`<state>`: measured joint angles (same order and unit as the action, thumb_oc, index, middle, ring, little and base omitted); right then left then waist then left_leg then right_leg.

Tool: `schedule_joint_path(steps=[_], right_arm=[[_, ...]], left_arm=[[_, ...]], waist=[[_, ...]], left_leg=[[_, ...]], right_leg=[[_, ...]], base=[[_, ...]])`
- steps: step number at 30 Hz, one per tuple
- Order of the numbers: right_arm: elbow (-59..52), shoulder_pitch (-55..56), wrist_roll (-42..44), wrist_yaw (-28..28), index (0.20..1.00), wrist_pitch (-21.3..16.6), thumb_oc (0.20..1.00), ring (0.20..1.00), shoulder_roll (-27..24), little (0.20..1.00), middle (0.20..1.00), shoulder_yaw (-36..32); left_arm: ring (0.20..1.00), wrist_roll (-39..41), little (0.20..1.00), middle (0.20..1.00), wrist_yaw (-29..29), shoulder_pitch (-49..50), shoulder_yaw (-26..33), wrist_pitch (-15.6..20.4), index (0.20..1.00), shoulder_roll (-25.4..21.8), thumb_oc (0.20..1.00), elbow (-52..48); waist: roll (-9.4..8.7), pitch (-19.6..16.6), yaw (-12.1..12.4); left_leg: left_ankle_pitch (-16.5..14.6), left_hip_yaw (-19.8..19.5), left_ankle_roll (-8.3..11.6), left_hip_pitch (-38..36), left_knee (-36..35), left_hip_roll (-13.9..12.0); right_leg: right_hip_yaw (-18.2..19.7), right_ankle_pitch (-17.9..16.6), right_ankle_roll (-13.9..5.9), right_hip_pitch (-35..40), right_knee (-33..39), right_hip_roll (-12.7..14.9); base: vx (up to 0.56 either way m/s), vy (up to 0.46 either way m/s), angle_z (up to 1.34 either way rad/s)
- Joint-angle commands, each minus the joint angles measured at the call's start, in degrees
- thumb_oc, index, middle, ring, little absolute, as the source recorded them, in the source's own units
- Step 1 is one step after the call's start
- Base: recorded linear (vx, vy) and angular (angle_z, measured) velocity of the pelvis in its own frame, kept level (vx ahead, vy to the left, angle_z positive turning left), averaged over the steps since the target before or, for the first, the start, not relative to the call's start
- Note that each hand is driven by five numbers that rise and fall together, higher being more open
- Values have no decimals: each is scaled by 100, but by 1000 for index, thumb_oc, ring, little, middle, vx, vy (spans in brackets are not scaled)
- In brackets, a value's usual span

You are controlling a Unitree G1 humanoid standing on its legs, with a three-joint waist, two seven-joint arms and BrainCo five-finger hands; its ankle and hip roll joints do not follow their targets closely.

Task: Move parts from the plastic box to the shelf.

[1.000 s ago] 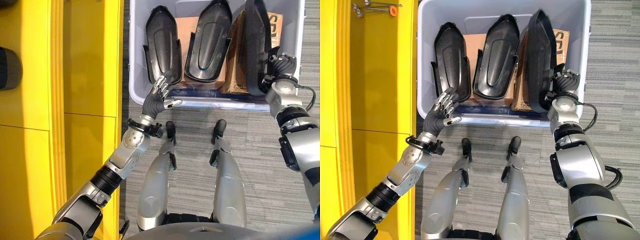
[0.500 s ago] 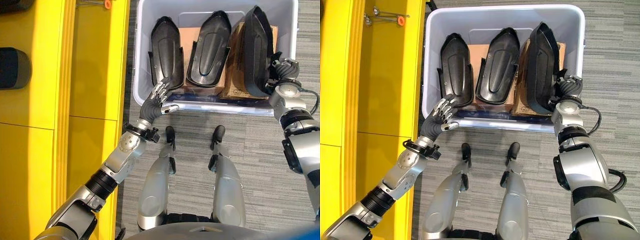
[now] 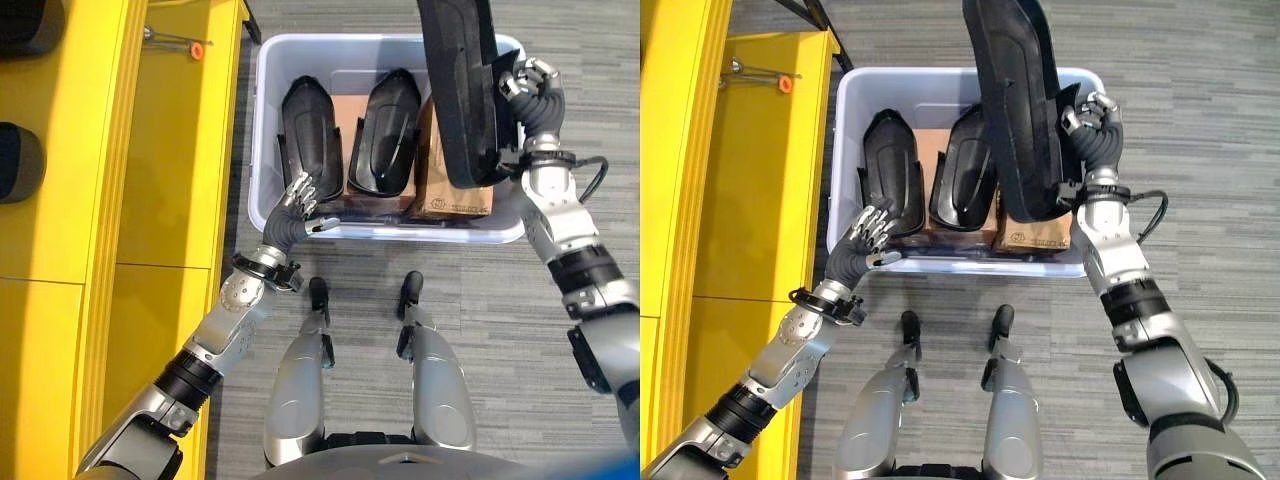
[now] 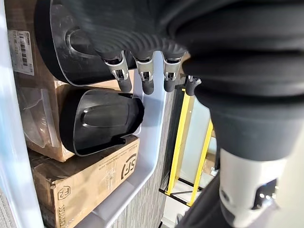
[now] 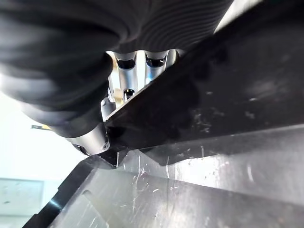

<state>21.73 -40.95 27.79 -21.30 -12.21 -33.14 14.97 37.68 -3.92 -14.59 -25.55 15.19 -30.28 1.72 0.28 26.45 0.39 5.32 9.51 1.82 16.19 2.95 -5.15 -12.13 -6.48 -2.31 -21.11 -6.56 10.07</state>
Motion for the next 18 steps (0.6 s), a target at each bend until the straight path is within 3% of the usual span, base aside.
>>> schedule_joint_path(steps=[1, 4, 8, 9, 11, 14, 15, 18], right_arm=[[-506, 471, -247, 214, 200, -605, 200, 200, 163, 200, 200, -197], [-1070, 1186, -191, 454, 200, -682, 200, 200, 665, 200, 200, -219], [-1219, 1379, -143, 610, 200, -655, 200, 200, 802, 200, 200, -148], [-1316, 1490, 222, 798, 200, -729, 200, 200, 972, 200, 200, -93], [-1356, 1552, 72, 834, 200, -678, 200, 200, 971, 200, 200, -70], [-1393, 1599, -17, 876, 200, -666, 200, 200, 998, 200, 200, -37], [-1338, 1584, 183, 959, 200, -683, 200, 200, 1076, 200, 200, 22], [-1350, 1538, 114, 978, 200, -679, 200, 200, 1063, 200, 200, 80]], left_arm=[[1000, -43, 1000, 1000, 227, 417, 82, 133, 1000, -88, 1000, -333], [1000, -156, 1000, 1000, 229, 628, 223, 108, 1000, 35, 1000, -221], [1000, -204, 1000, 1000, 229, 729, 330, 103, 1000, 48, 1000, -166], [1000, -262, 1000, 1000, 198, 823, 427, 98, 1000, 65, 1000, -153], [1000, -284, 1000, 1000, 206, 939, 537, 77, 1000, 54, 1000, -134], [1000, -320, 1000, 1000, 207, 1175, 727, 56, 1000, 26, 1000, -166], [1000, -319, 1000, 1000, 186, 1367, 843, 26, 1000, 39, 1000, -193], [1000, -323, 1000, 1000, 203, 1539, 933, 6, 1000, 49, 1000, -216]], waist=[[-70, -692, 32], [-103, -890, 28], [-108, -1001, 30], [-109, -1074, 60], [-117, -1167, 81], [-140, -1305, 164], [-145, -1356, 244], [-144, -1405, 319]], left_leg=[[-200, -322, 442, -185, 94, -548], [-206, -344, 464, -582, 22, -652], [-210, -364, 483, -810, 7, -749], [-188, -395, 505, -933, 13, -840], [-153, -426, 535, -1043, -14, -934], [-23, -485, 611, -1222, -97, -1147], [156, -562, 667, -1309, -142, -1324], [434, -637, 741, -1357, -245, -1486]], right_leg=[[74, 145, -660, 377, -214, 468], [9, 390, -644, 676, -434, 436], [-35, 598, -613, 829, -686, 398], [-104, 786, -575, 937, -884, 343], [-162, 957, -542, 1007, -1055, 268], [-354, 1253, -418, 1176, -1305, 94], [-485, 1442, -308, 1280, -1439, -69], [-605, 1565, -209, 1356, -1487, -242]], base=[[63, -32, -6], [82, -61, -13], [38, -63, 10], [19, -108, 16], [30, -158, 14], [27, -213, 16], [-6, -235, 20], [-36, -212, 24]])
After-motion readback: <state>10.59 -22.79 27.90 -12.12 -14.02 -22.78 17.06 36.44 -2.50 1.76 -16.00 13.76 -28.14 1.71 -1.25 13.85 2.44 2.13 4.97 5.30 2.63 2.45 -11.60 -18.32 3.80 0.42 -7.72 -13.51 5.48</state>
